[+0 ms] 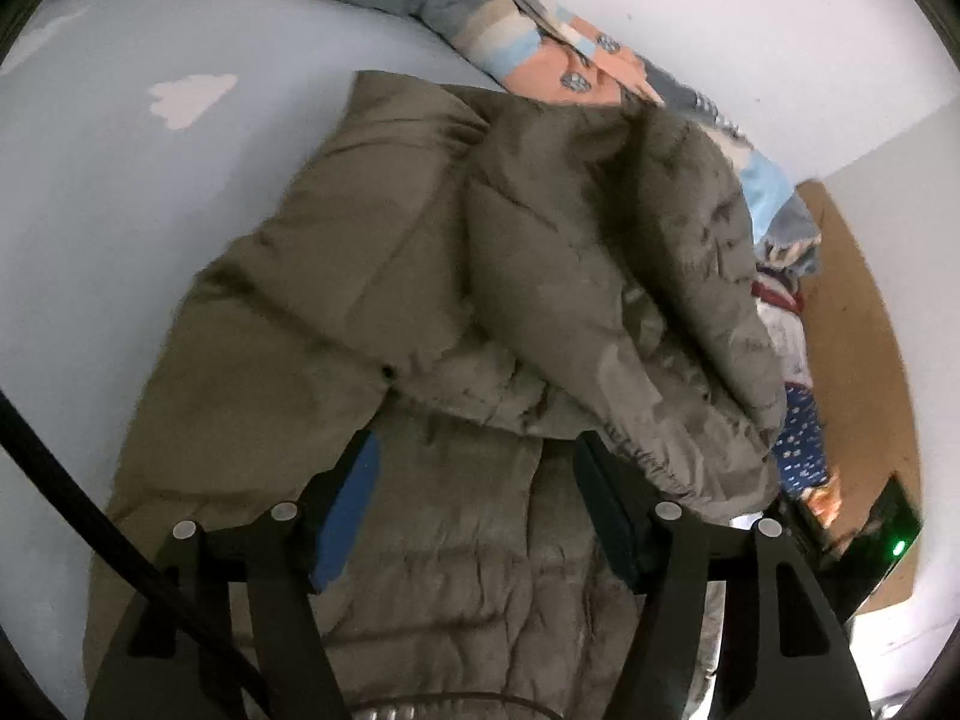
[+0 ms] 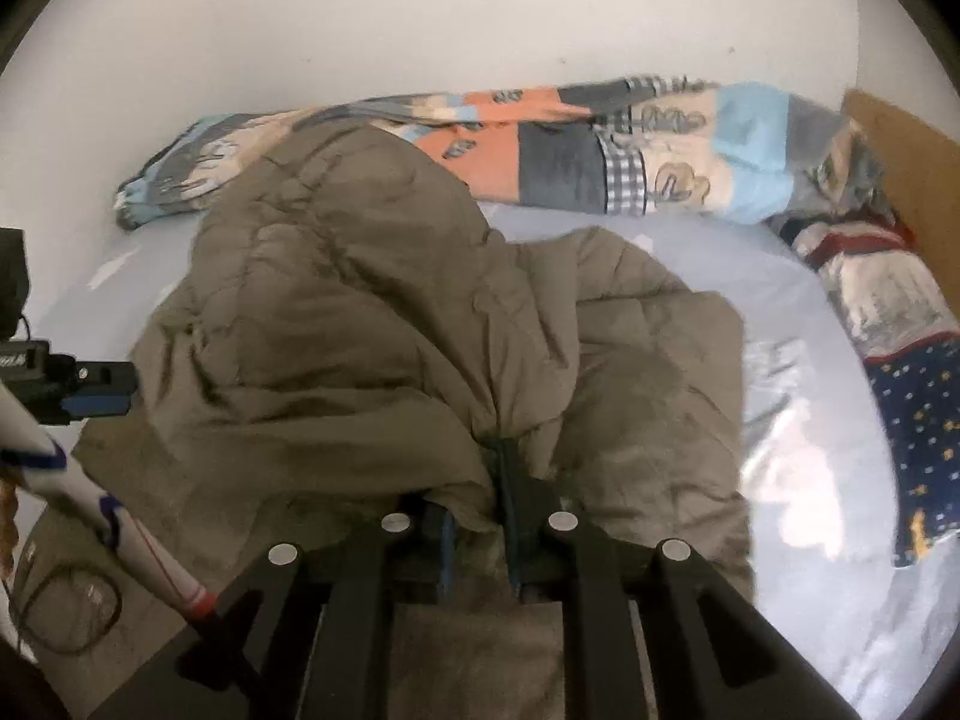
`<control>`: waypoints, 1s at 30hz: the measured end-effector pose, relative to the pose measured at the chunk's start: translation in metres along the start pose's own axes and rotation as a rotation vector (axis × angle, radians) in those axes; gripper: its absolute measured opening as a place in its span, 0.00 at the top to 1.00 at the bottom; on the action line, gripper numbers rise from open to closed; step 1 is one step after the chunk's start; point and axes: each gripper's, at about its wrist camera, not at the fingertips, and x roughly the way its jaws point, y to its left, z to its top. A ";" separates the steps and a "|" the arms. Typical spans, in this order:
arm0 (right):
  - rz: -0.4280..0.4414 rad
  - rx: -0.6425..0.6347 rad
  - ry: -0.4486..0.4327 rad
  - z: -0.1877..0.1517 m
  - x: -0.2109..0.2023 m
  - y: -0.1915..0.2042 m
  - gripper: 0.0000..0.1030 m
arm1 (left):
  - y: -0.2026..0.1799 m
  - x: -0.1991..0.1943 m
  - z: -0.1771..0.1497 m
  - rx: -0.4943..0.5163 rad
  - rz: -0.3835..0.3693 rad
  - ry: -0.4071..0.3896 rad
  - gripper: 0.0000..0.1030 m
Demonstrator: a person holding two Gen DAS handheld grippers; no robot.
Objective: Fold large clothes
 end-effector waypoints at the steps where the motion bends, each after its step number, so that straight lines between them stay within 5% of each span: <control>1: -0.009 -0.014 0.009 -0.003 -0.006 0.003 0.76 | 0.001 -0.009 0.002 0.002 -0.007 -0.005 0.36; 4: 0.010 -0.046 0.035 -0.017 -0.027 0.007 0.47 | 0.009 -0.032 0.010 0.017 0.011 -0.044 0.36; 12: 0.000 0.092 -0.134 0.018 -0.065 -0.007 0.46 | -0.020 -0.021 0.036 0.103 -0.067 -0.143 0.36; 18: -0.019 0.125 -0.155 0.070 -0.015 0.006 0.45 | -0.066 0.030 0.056 0.215 -0.033 -0.160 0.35; 22: -0.024 0.134 -0.040 0.072 0.055 0.016 0.46 | -0.067 0.075 0.060 0.259 0.112 -0.077 0.35; 25: -0.049 0.111 0.174 0.045 0.117 0.024 0.46 | -0.068 0.098 0.053 0.330 0.207 -0.021 0.35; 30: -0.010 0.190 0.172 0.043 0.118 0.013 0.46 | -0.082 0.083 0.049 0.359 0.214 -0.023 0.35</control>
